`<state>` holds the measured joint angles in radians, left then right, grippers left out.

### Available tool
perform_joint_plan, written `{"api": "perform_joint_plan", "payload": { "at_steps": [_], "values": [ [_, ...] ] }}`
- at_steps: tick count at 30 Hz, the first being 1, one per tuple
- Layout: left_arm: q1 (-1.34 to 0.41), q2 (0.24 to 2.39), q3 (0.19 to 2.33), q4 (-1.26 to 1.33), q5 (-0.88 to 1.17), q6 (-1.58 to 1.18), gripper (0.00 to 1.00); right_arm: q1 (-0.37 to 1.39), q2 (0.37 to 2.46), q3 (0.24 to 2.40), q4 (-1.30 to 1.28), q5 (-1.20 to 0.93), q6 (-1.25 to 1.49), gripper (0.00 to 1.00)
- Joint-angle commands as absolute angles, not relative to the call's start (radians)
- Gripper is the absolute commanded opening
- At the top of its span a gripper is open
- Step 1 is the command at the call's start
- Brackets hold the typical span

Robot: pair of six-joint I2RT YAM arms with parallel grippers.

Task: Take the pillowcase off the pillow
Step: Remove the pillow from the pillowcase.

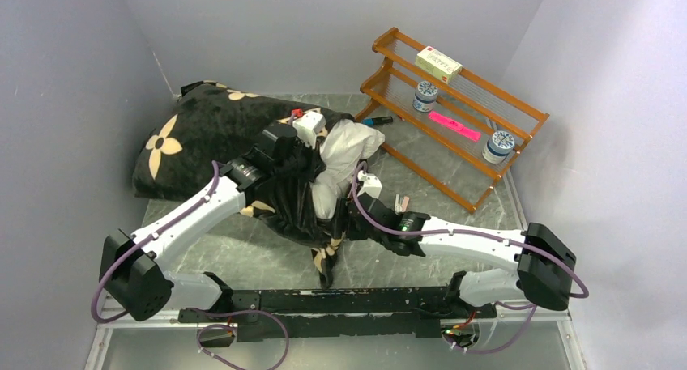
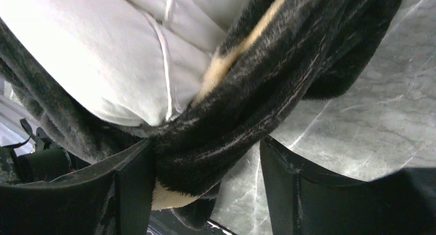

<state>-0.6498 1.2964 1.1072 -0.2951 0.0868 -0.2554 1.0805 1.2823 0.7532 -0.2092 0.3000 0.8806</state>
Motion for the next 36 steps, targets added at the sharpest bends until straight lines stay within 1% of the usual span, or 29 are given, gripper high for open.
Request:
{"api": "perform_joint_plan", "payload": {
  "at_steps": [1,7,10,12,14,17,19,20,27,31,32,34,36],
  "values": [
    [-0.6,1.29,1.267,-0.106,0.025,-0.249,0.05,1.077,1.268,0.621,-0.454,0.262,0.827,0.64],
    [-0.566,1.312,1.337,-0.148,0.03,-0.254,0.05,1.071,1.248,0.591,-0.426,0.278,0.801,0.61],
    [-0.537,1.302,1.36,-0.165,0.034,-0.256,0.05,1.022,1.218,0.54,-0.374,0.227,0.784,0.56],
    [-0.53,1.297,1.369,-0.171,0.045,-0.258,0.05,0.974,1.197,0.506,-0.343,0.189,0.772,0.48],
    [-0.527,1.295,1.374,-0.18,0.057,-0.262,0.05,0.935,1.177,0.482,-0.315,0.155,0.76,0.36],
    [-0.523,1.285,1.365,-0.179,0.077,-0.282,0.05,0.904,1.167,0.456,-0.26,0.101,0.732,0.11],
    [-0.522,1.277,1.354,-0.165,0.105,-0.3,0.05,0.893,1.174,0.451,-0.232,0.075,0.719,0.02],
    [-0.521,1.274,1.352,-0.163,0.118,-0.306,0.05,0.886,1.179,0.45,-0.222,0.065,0.714,0.0],
    [-0.502,1.278,1.44,-0.215,0.091,-0.295,0.05,0.856,1.202,0.45,-0.197,0.035,0.705,0.0],
    [-0.502,1.274,1.412,-0.198,0.157,-0.3,0.05,0.856,1.082,0.455,-0.142,0.005,0.691,0.01],
    [-0.502,1.271,1.391,-0.191,0.167,-0.302,0.05,0.856,1.047,0.462,-0.125,-0.023,0.688,0.05],
    [-0.502,1.262,1.339,-0.173,0.18,-0.31,0.05,0.855,1.0,0.493,-0.092,-0.048,0.684,0.17],
    [-0.502,1.251,1.299,-0.153,0.195,-0.318,0.05,0.856,0.973,0.547,-0.078,-0.063,0.689,0.25]
  ]
}}
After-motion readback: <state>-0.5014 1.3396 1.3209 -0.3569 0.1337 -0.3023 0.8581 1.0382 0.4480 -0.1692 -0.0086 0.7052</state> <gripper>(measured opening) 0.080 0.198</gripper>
